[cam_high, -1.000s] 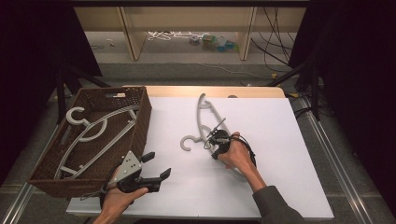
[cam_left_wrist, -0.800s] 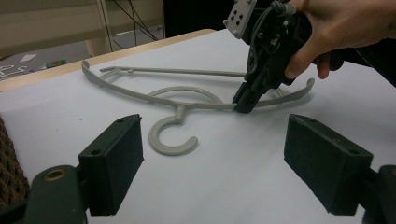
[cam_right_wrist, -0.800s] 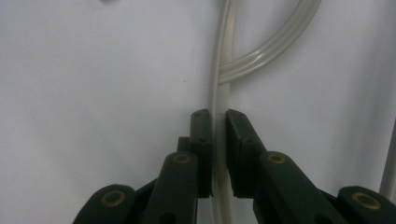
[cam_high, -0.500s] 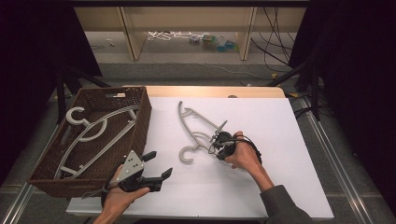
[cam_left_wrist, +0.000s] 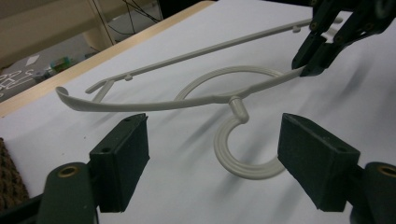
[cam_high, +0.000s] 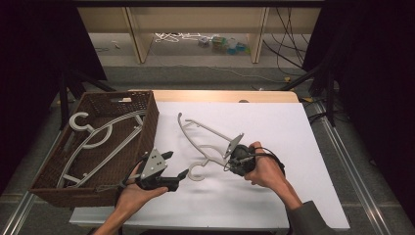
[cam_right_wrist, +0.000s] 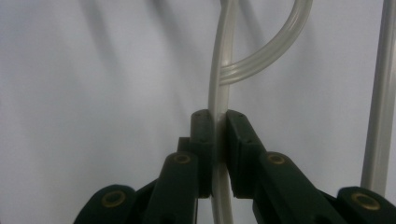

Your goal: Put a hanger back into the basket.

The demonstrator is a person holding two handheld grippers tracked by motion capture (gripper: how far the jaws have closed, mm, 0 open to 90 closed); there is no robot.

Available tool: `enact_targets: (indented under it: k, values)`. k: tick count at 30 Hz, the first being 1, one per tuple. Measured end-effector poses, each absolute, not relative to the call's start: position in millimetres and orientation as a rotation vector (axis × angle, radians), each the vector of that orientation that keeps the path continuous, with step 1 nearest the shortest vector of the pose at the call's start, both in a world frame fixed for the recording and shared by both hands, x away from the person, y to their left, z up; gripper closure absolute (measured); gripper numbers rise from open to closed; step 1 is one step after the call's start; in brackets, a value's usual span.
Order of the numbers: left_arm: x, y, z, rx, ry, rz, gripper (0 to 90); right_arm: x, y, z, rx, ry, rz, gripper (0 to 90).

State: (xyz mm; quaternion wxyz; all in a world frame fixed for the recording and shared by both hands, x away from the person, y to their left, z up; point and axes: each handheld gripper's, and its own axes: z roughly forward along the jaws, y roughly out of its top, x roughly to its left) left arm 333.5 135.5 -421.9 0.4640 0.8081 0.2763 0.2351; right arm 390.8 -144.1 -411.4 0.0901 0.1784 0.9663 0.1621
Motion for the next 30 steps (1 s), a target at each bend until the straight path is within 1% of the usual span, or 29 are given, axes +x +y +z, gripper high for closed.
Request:
enact_targets:
  k: [5,7,8,9,10,12,15,21,27,30]
  values:
    - [344.9,124.4,-416.8,2.039,0.65,0.603,25.2,377.4,-147.2,-404.2,0.482,2.871,0.499,82.7]
    - [350.3,121.0,-415.5,2.081,0.599,0.614,25.4,372.6,-148.7,-402.2,0.464,2.871,0.502,82.7]
    - [353.1,119.6,-416.1,2.121,0.572,0.591,25.4,370.1,-149.4,-402.0,0.462,2.861,0.508,82.7]
    - [353.1,119.6,-416.1,2.121,0.572,0.591,25.5,368.1,-150.5,-401.1,0.462,2.854,0.514,82.7]
    - [358.1,117.0,-419.6,2.143,0.53,0.588,25.7,366.1,-151.4,-400.3,0.462,2.86,0.51,82.6]
    - [361.8,115.6,-423.2,2.192,0.497,0.607,27.4,363.0,-153.4,-398.2,0.449,2.868,0.51,82.7]
    - [364.1,113.0,-425.1,2.208,0.482,0.64,27.4,358.3,-155.6,-396.4,0.435,2.869,0.503,82.7]
    - [366.5,108.3,-427.3,2.24,0.444,0.652,29.5,349.5,-158.5,-394.0,0.409,2.879,0.497,82.7]
    - [363.2,98.5,-430.4,2.269,0.37,0.627,31.4,340.7,-162.6,-388.7,0.378,2.887,0.523,82.7]
    - [364.0,96.3,-431.9,2.297,0.342,0.658,32.5,336.3,-162.2,-385.8,0.364,2.893,0.523,82.7]
